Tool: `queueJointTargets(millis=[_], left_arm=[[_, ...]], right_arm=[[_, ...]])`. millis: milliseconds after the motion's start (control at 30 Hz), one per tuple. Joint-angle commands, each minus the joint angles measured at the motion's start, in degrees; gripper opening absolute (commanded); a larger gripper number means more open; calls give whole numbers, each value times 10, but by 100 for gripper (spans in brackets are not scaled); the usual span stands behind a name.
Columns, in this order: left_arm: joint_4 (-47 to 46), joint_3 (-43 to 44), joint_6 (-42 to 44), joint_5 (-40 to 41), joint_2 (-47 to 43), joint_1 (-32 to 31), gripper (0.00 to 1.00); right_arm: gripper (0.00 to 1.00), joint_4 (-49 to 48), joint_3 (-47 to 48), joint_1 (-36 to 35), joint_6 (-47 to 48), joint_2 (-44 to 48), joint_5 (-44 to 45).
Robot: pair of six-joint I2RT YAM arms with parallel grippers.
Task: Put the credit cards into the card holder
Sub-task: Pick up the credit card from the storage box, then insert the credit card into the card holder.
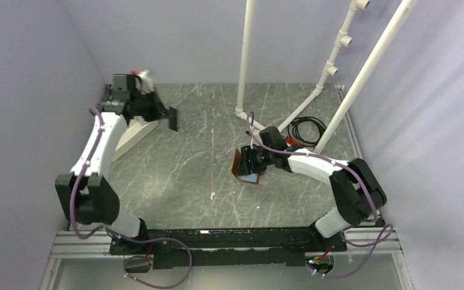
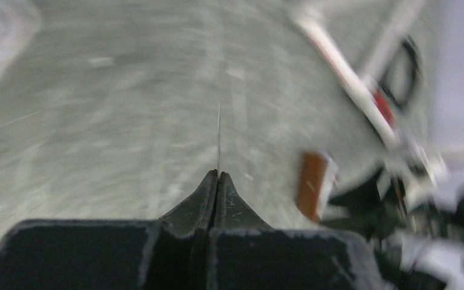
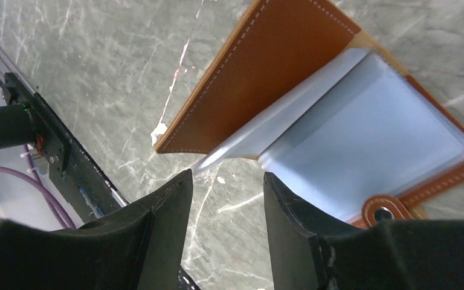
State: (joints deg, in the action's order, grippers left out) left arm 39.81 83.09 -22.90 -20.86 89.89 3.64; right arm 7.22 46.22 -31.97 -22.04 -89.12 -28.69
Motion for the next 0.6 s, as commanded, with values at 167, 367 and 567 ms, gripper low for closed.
queueJointTargets(millis=[167,367,567], left_arm=[[-145,-124,94,-310,-44,-223,0],[-276,-120,-18,-370,83,-292,0],[-221,-46,16,-363,166,-347,0]], right_arm=[[23,12,-52,71,15,108,24],[0,-82,-92,107,-24,66,-51],[0,-137,-98,110,-47,19,-99]])
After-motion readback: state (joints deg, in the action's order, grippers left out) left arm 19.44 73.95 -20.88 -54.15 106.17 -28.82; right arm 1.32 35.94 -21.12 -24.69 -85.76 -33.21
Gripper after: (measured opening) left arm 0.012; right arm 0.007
